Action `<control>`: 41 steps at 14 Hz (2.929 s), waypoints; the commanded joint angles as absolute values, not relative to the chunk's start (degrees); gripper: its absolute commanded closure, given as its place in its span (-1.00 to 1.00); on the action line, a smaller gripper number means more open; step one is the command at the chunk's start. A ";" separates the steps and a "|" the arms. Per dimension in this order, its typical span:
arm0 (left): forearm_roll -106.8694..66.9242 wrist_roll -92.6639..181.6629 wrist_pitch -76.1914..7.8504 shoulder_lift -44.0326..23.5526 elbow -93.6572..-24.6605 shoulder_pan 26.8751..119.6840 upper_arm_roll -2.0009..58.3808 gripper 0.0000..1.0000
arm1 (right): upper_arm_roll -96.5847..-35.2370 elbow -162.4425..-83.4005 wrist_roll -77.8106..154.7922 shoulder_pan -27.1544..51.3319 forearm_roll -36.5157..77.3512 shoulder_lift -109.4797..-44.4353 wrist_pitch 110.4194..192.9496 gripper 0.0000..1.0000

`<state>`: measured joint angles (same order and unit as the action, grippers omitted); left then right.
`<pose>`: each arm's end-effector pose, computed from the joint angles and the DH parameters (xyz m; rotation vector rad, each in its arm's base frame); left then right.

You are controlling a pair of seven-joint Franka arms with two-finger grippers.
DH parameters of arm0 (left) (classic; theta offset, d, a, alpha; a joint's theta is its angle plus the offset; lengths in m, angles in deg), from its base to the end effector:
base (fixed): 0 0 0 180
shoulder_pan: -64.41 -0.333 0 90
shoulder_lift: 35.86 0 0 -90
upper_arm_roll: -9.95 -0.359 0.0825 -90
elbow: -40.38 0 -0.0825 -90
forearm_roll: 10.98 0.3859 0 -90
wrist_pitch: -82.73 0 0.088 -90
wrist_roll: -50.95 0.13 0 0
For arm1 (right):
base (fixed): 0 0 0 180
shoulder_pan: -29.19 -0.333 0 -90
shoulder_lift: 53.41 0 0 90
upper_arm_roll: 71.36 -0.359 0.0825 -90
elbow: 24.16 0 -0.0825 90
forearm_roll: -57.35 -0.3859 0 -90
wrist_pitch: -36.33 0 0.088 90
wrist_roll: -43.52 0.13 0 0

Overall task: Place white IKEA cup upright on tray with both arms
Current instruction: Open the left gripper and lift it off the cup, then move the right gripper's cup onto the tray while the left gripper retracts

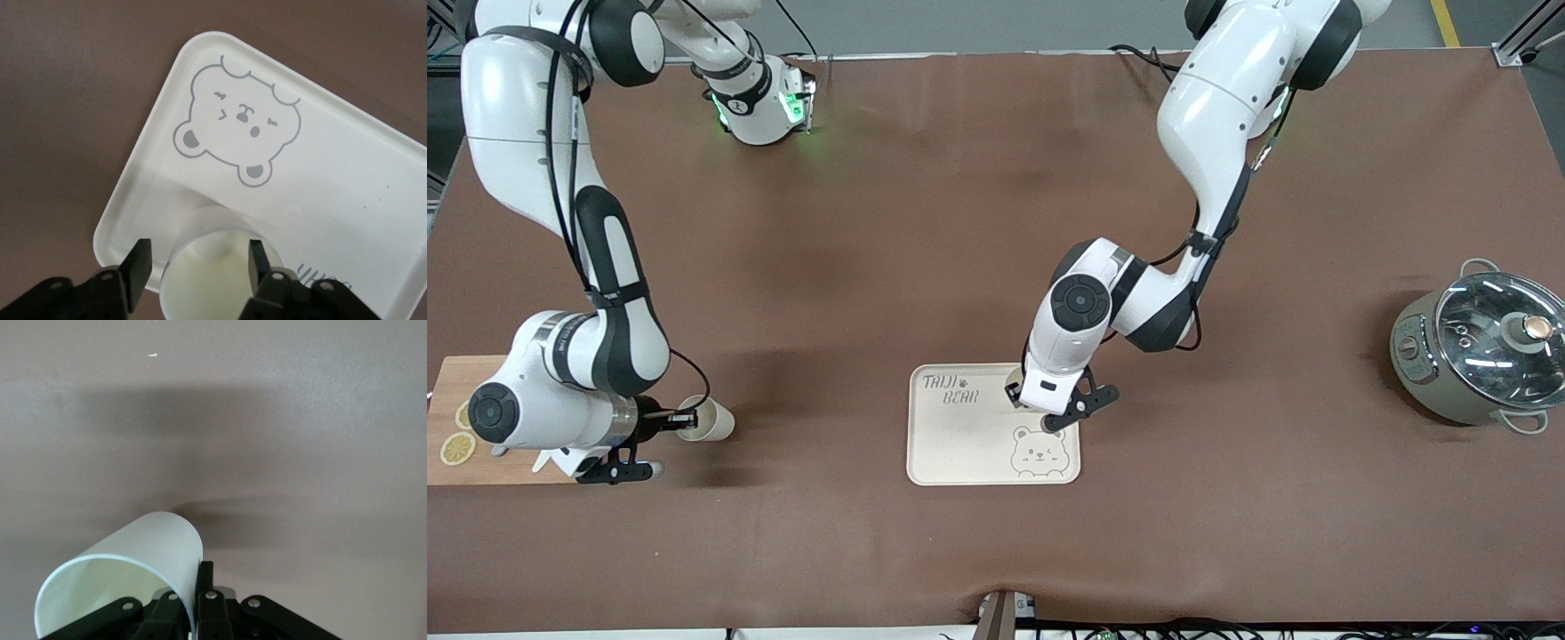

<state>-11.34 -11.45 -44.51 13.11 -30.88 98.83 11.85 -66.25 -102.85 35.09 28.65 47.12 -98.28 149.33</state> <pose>0.6513 -0.4699 0.2654 2.9442 0.7074 0.0872 0.7420 -0.0305 0.2425 -3.0186 -0.0042 0.2552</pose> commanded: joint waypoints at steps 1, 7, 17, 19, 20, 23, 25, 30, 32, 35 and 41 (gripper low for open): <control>-11.42 -12.51 -39.54 8.10 -31.78 99.30 11.18 -1.00 | -66.35 -97.48 43.75 26.13 46.10 -96.91 140.77 1.00; -11.41 -2.02 -27.26 -4.73 -32.48 91.06 10.92 -1.00 | -66.44 -96.23 68.17 15.76 46.10 -96.38 139.25 1.00; -12.39 56.80 -16.50 -15.80 -37.21 63.63 11.27 -1.00 | -66.17 -93.25 92.29 2.13 46.19 -97.79 147.67 1.00; -12.39 59.64 -16.59 -20.89 -43.00 61.77 11.36 -1.00 | -66.17 -93.51 93.62 0.19 46.19 -99.01 152.14 1.00; -12.39 60.09 -16.59 -22.75 -44.68 61.16 11.45 -1.00 | -66.17 -93.51 94.40 -0.51 46.19 -99.98 154.08 1.00; -13.09 58.52 -16.50 -26.89 -47.77 61.68 12.32 -1.00 | -66.17 -93.51 94.76 -1.48 46.19 -102.00 157.69 1.00; -13.09 54.40 -15.01 -27.94 -47.86 61.50 15.83 -1.00 | -66.17 -93.51 95.72 -1.84 46.19 -102.88 158.75 1.00; -12.74 46.92 -13.86 -30.41 -48.30 61.51 22.51 -1.00 | -66.17 -93.51 97.93 -4.30 46.19 -105.17 163.50 1.00; -12.30 48.31 -14.12 -29.97 -48.65 60.81 22.52 -1.00 | -66.17 -93.51 98.10 -5.09 46.19 -105.78 164.20 1.00; -11.68 49.81 -15.09 -29.53 -48.66 58.61 22.52 -1.00 | -66.17 -93.51 98.19 -5.97 46.19 -106.49 164.91 1.00; -8.78 51.30 -15.80 -28.56 -48.39 57.12 21.99 -1.00 | -66.17 -93.51 98.54 -5.97 46.28 -106.84 165.35 1.00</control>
<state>-10.03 49.98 -15.30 -28.23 -48.16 58.43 21.89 -66.79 -94.37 97.55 -5.43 46.84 -106.22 164.98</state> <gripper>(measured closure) 0.000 0.960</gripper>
